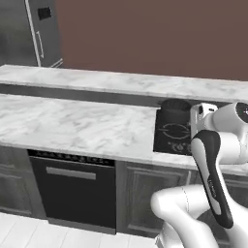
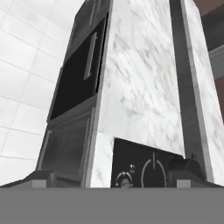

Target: Move the pot and pan from the stove into the sink.

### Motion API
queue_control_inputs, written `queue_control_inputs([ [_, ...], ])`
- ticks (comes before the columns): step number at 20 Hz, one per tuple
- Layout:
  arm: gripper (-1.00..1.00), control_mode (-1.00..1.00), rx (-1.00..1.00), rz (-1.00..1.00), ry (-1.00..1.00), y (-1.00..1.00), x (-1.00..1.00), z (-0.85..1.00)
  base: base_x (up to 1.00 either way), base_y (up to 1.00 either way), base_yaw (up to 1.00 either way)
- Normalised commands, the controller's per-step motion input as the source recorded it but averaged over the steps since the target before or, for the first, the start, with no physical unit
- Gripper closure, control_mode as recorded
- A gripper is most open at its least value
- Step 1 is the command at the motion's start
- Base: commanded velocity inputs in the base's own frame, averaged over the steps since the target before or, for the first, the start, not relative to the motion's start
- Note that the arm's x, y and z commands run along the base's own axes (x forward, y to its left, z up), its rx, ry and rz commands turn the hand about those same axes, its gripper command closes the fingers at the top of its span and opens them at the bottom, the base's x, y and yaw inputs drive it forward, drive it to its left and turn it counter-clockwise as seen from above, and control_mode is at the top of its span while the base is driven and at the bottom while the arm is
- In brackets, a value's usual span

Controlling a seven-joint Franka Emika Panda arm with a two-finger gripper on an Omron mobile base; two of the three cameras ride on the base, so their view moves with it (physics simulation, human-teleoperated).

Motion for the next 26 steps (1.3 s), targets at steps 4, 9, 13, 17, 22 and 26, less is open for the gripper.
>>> queue_control_inputs([
  [4, -1.00, 1.00, 0.00, 0.00, 0.00, 0.00, 0.00, 0.00, 0.00, -0.05, -0.42],
  [9, -1.00, 1.00, 0.00, 0.00, 0.00, 0.00, 0.00, 0.00, 0.00, -0.09, -0.41],
  [13, -1.00, 1.00, 0.00, 0.00, 0.00, 0.00, 0.00, 0.00, 0.00, -0.07, -0.40],
  [17, -1.00, 1.00, 0.00, 0.00, 0.00, 0.00, 0.00, 0.00, 0.00, -0.08, -0.39],
  [22, -1.00, 1.00, 0.00, 0.00, 0.00, 0.00, 0.00, 0.00, 0.00, -0.03, -0.25],
  [26, -1.00, 1.00, 0.00, 0.00, 0.00, 0.00, 0.00, 0.00, 0.02, 0.15, 0.01],
])
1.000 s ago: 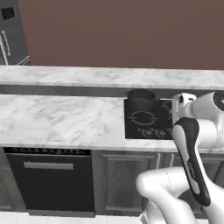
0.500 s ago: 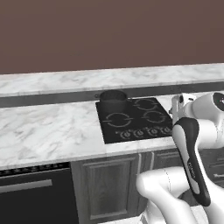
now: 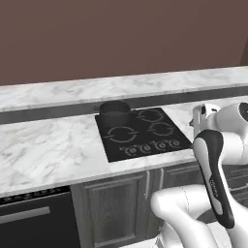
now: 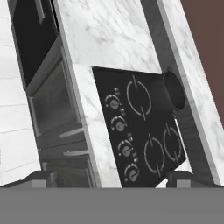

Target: Move the pot and pan from the stove into the sink.

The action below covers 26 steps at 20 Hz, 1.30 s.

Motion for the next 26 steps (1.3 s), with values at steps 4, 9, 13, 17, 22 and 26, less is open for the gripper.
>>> queue_control_inputs([
  [4, -1.00, 1.00, 0.00, 0.00, 0.00, 0.00, 0.00, 0.00, 0.03, 0.74, 0.07],
  [9, -1.00, 1.00, 0.00, 0.00, 0.00, 0.00, 0.00, 0.00, 0.00, 0.50, 0.07],
  [13, -1.00, 1.00, 0.00, 0.00, 0.00, 0.00, 0.00, 0.00, 0.00, 0.00, 0.00],
  [17, -1.00, 1.00, 0.00, 0.00, 0.00, 0.00, 0.00, 0.00, 0.00, -0.01, 0.07],
  [22, -1.00, 1.00, 0.00, 0.00, 0.00, 0.00, 0.00, 0.00, 0.00, -0.19, 0.22],
  [26, -1.00, 1.00, 0.00, 0.00, 0.00, 0.00, 0.00, 0.00, -0.01, -0.03, 0.09],
])
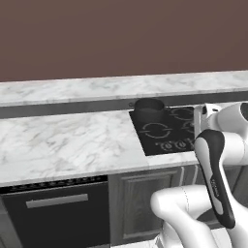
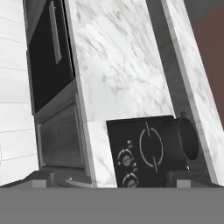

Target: Move the pot and pan from the stove into the sink.

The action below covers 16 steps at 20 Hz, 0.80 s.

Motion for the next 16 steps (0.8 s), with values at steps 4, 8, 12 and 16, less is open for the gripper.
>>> queue_control_inputs([
  [4, -1.00, 1.00, 0.00, 0.00, 0.00, 0.00, 0.00, 0.00, 0.03, -0.01, 0.00],
  [8, -1.00, 1.00, 0.00, 0.00, 0.00, 0.00, 0.00, 0.00, 0.39, -0.06, 0.00],
  [12, -1.00, 1.00, 0.00, 0.00, 0.00, 0.00, 0.00, 0.00, 0.35, -0.01, 0.00],
  [16, -1.00, 1.00, 0.00, 0.00, 0.00, 0.00, 0.00, 0.00, 0.32, 0.00, 0.00],
])
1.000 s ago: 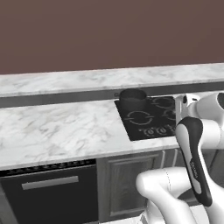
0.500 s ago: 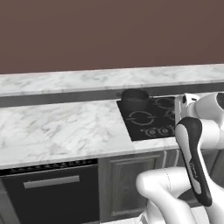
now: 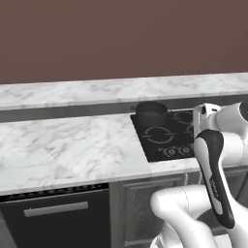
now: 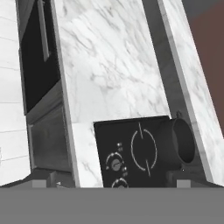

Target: Move the pot and pan from the stove into the sink.

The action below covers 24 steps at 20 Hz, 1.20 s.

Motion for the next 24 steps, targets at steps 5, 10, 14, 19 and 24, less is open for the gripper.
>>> queue_control_inputs([
  [5, -1.00, 1.00, 0.00, 0.00, 0.00, 0.00, 0.00, 0.00, 0.41, 0.00, 0.00],
  [10, -1.00, 1.00, 0.00, 0.00, 0.00, 0.00, 0.00, 0.00, 0.44, 0.00, 0.00],
  [14, -1.00, 1.00, 0.00, 0.00, 0.00, 0.00, 0.00, 0.00, 0.39, 0.00, 0.00],
  [19, -1.00, 1.00, 0.00, 0.00, 0.00, 0.00, 0.00, 0.00, 0.19, 0.00, 0.00],
  [24, -1.00, 1.00, 0.00, 0.00, 0.00, 0.00, 0.00, 0.00, 0.00, -0.11, 0.00],
])
